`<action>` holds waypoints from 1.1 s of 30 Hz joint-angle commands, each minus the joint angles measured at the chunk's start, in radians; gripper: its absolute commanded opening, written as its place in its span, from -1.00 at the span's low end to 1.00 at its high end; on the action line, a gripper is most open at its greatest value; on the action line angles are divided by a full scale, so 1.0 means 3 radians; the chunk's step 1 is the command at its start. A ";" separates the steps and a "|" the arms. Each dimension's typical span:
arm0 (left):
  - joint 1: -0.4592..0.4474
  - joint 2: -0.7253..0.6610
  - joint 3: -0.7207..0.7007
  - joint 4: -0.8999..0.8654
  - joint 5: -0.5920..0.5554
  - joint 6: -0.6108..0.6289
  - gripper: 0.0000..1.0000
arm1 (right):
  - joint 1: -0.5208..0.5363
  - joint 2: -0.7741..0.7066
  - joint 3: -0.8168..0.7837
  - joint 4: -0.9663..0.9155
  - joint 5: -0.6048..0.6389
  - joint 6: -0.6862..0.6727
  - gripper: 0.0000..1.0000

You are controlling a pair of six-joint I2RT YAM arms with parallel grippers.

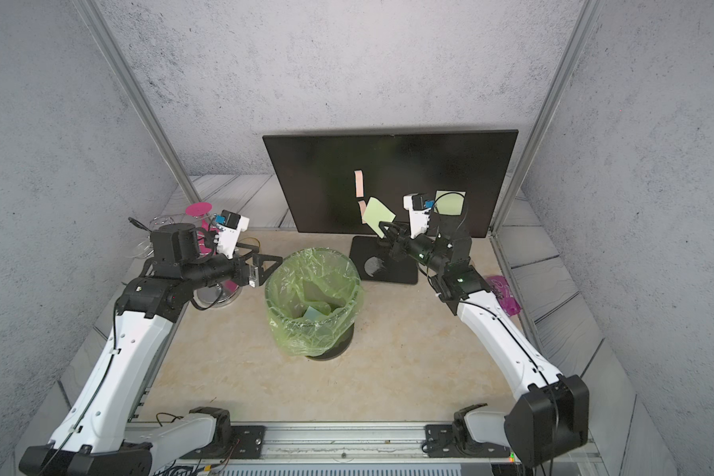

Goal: Remove the sticky note from the monitor
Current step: Place the sticky note in the trash bin, then tear off the sticky note from the monitor.

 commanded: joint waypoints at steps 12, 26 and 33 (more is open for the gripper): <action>0.0024 0.0005 0.0007 0.0104 0.0073 -0.0093 0.99 | 0.0897 0.0194 0.0513 -0.1402 0.0197 -0.0948 -0.22; 0.0026 0.0004 0.0011 0.0063 0.0179 -0.0033 0.99 | -0.0673 -0.0255 0.0117 -0.0925 0.0757 0.0405 0.53; 0.0026 -0.0023 -0.0039 0.0158 0.0283 -0.0069 0.99 | -0.1525 -0.0011 -0.0249 -0.0228 0.0519 0.1057 0.57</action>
